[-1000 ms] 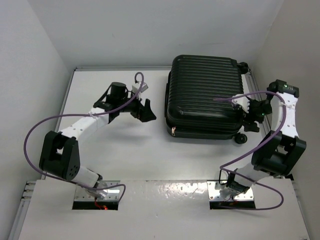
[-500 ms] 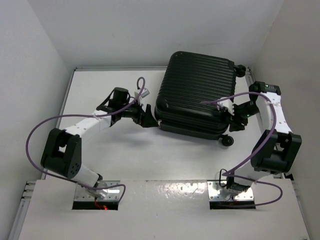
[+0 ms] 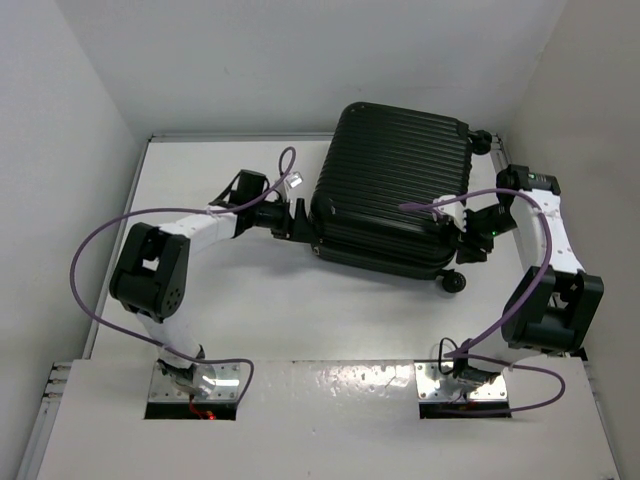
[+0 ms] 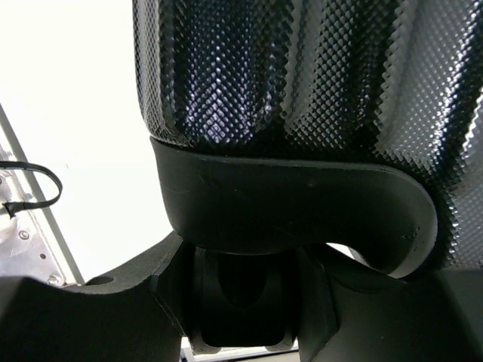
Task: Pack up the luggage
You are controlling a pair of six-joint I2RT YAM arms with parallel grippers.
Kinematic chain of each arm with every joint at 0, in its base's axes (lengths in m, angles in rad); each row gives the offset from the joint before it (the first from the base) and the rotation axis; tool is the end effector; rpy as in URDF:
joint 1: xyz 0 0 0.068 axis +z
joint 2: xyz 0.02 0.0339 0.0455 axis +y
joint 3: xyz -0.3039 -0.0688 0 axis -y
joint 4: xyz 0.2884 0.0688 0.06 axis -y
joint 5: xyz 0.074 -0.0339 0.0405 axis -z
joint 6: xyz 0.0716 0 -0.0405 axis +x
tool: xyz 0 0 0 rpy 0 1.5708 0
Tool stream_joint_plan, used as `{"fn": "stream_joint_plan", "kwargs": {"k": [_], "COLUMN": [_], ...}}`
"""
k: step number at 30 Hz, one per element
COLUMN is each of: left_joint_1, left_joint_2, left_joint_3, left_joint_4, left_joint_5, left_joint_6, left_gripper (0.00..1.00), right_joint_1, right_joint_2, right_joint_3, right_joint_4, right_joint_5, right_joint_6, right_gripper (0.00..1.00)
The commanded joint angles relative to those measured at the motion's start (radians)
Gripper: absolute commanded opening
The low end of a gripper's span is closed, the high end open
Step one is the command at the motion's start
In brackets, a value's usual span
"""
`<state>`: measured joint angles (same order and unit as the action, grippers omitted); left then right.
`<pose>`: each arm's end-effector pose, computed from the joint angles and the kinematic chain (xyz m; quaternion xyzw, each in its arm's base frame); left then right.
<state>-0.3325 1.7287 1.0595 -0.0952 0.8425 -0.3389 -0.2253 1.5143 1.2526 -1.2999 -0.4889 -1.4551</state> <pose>0.3786 -0.1873 0.1976 0.1578 0.8399 -0.4731 0.2142 0.2982 -0.0338 0.2631 -0.5606 0.7919 0.1582 0.1832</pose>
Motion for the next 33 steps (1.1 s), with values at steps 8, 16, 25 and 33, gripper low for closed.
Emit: {"fn": "stream_joint_plan", "kwargs": {"k": [8, 16, 25, 33], "left_joint_1": [-0.037, -0.079, -0.099, -0.099], "left_joint_2": [0.023, 0.041, 0.051, -0.032], "left_joint_3": [0.063, 0.063, 0.063, 0.053], "left_joint_4": [0.017, -0.021, -0.021, -0.021], "left_joint_5": [0.130, 0.151, 0.161, 0.098], "left_joint_6": [-0.002, 0.020, 0.020, 0.018], "left_gripper": [0.60, 0.58, 0.39, 0.00], "right_joint_1": [0.027, 0.024, 0.020, -0.002], "right_joint_2": [-0.028, -0.029, -0.042, -0.058], "right_joint_3": [-0.042, -0.055, -0.067, -0.097], "right_joint_4": [-0.033, -0.021, -0.027, -0.018], "right_joint_5": [-0.089, -0.089, -0.088, -0.065], "right_joint_6": [-0.001, 0.006, 0.001, -0.008], "right_gripper": [0.42, 0.42, 0.42, 0.38]}}
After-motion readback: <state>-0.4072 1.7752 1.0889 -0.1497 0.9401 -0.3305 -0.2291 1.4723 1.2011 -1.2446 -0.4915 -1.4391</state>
